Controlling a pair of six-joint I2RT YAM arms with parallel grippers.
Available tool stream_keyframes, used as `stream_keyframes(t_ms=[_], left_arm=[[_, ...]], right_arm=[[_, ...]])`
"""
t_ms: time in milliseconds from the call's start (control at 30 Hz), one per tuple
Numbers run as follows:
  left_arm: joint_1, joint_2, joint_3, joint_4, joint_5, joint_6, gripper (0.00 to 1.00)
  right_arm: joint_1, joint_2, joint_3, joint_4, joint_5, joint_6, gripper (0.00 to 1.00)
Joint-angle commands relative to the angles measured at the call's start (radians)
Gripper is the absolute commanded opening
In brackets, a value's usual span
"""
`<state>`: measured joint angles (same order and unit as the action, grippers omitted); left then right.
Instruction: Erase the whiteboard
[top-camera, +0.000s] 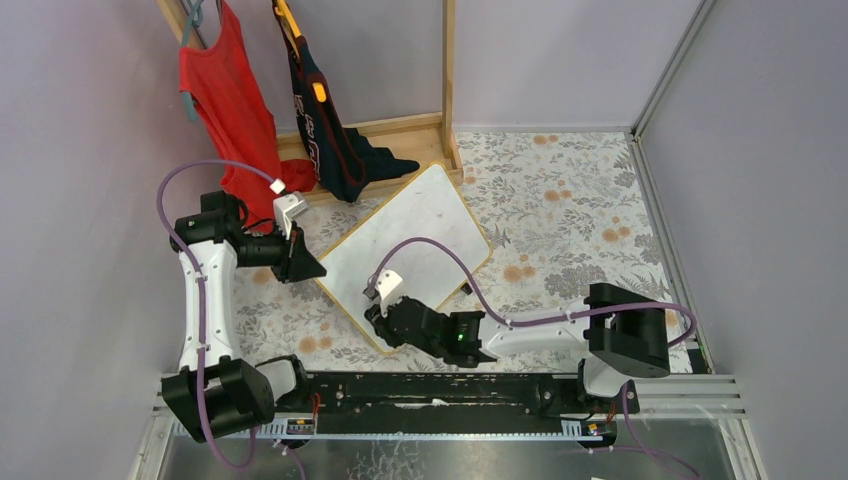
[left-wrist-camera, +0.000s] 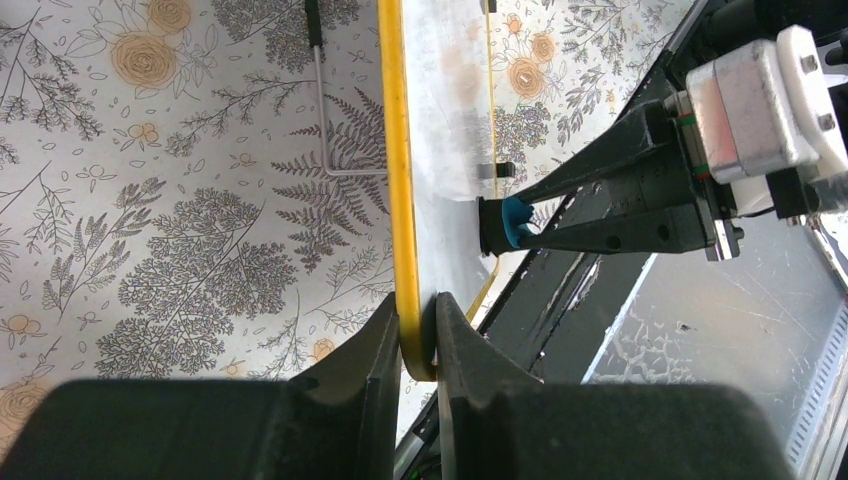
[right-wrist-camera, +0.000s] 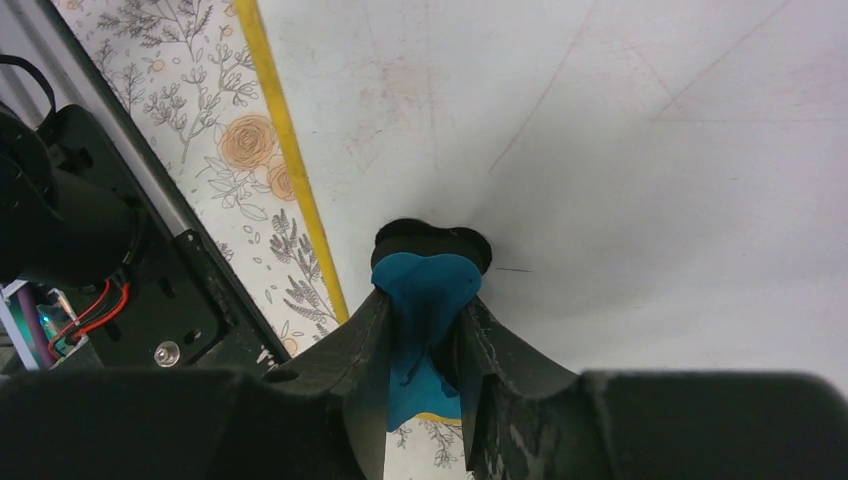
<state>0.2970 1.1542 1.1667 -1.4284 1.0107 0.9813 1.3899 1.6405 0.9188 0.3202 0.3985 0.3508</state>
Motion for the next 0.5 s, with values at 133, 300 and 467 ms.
stream_keyframes(t_ms=[133, 300, 467], left_arm=[[-0.013, -0.005, -0.013, -0.023, -0.04, 0.041, 0.0], [-0.014, -0.007, -0.013, -0.022, -0.042, 0.041, 0.0], [-0.013, -0.004, -0.013, -0.023, -0.041, 0.04, 0.0]], right_arm=[[-0.174, -0.1, -0.038, -0.002, 0.063, -0.047, 0.0], [-0.273, -0.18, -0.08, -0.014, 0.072, -0.085, 0.0], [-0.364, -0.272, -0.099, -0.071, 0.104, -0.109, 0.0]])
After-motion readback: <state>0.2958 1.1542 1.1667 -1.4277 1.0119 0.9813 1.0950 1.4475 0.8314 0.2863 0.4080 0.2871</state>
